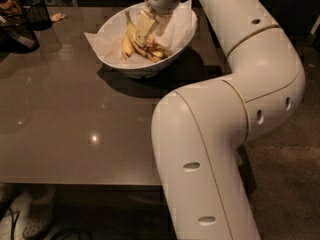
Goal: Pick banana from white bowl
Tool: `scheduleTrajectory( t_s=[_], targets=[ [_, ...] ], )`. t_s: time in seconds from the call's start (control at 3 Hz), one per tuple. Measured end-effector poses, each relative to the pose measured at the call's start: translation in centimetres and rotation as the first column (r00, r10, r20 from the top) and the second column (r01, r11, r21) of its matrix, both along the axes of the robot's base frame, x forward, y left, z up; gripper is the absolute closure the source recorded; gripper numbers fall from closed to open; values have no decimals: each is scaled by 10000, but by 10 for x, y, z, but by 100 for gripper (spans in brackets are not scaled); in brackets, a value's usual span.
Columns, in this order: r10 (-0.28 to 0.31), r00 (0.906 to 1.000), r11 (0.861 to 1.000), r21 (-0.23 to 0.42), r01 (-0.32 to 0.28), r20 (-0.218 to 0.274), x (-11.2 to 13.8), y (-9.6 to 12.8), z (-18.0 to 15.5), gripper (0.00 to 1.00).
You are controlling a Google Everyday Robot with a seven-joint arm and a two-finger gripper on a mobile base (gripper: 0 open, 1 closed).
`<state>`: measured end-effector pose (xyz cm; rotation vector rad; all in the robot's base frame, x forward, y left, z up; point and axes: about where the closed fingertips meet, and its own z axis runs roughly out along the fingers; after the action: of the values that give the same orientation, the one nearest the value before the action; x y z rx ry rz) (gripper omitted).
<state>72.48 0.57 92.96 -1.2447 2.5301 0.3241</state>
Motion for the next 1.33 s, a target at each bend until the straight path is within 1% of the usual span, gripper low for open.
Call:
scheduleTrajectory(
  t_s=[0.33,0.67,1.33],
  targets=[
    [-84,9999,9997,-249,82,-116,5,5,-10,40],
    [-91,9997,9989,-455,80,-244,8,9,-20,42],
    [-51,9985,9983,-583,19,-550,11,16,-37,40]
  ],
)
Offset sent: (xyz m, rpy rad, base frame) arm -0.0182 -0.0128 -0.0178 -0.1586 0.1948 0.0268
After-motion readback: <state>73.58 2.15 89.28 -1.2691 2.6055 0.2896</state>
